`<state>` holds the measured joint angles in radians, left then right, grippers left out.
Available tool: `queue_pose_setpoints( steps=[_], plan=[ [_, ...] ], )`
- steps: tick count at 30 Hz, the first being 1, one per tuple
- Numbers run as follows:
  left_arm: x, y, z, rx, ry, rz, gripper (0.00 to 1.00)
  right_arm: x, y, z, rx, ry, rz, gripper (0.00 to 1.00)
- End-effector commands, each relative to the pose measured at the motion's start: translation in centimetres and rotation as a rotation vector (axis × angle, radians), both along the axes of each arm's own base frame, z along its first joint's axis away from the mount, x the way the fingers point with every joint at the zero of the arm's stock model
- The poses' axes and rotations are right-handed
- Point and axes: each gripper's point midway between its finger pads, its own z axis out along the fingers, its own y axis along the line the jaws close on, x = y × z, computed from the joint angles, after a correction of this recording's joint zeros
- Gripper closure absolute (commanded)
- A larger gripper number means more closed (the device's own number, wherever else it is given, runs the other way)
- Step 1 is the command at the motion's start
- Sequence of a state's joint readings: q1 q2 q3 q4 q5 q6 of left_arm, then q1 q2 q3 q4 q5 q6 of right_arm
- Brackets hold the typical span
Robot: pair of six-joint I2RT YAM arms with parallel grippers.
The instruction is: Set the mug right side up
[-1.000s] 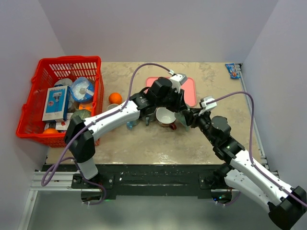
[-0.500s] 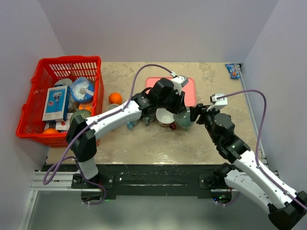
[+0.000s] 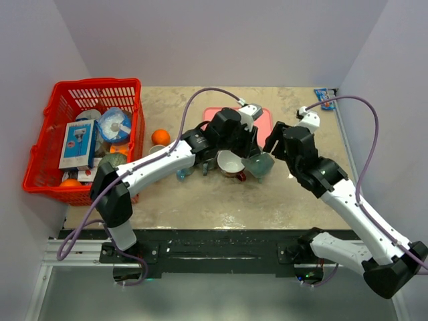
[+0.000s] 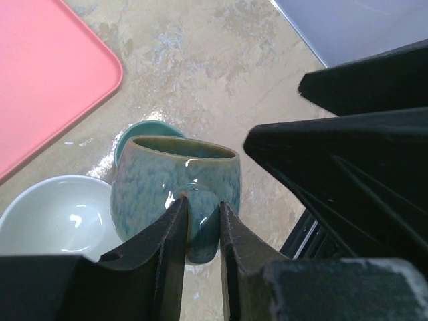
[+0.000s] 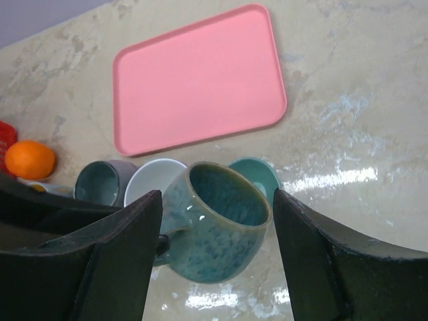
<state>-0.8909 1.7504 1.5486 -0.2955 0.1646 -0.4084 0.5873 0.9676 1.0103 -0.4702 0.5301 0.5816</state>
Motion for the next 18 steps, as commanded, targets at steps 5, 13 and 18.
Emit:
queue_pose_setpoints(
  steps=[5,13,18],
  plan=[
    [-1.9,0.7,16.2,-0.366,-0.362,-0.066,1.00,-1.7,-1.3,-2.7,0.223,0.328,-0.120,0.29],
    [-3.0,1.7,17.3,-0.405,-0.452,-0.073,1.00,-2.2,-0.7,-2.3,0.422,0.379,-0.126,0.28],
    [-3.5,2.2,17.3,-0.413,-0.491,-0.078,1.00,-2.7,0.8,-2.8,0.572,0.420,-0.120,0.29]
  ],
)
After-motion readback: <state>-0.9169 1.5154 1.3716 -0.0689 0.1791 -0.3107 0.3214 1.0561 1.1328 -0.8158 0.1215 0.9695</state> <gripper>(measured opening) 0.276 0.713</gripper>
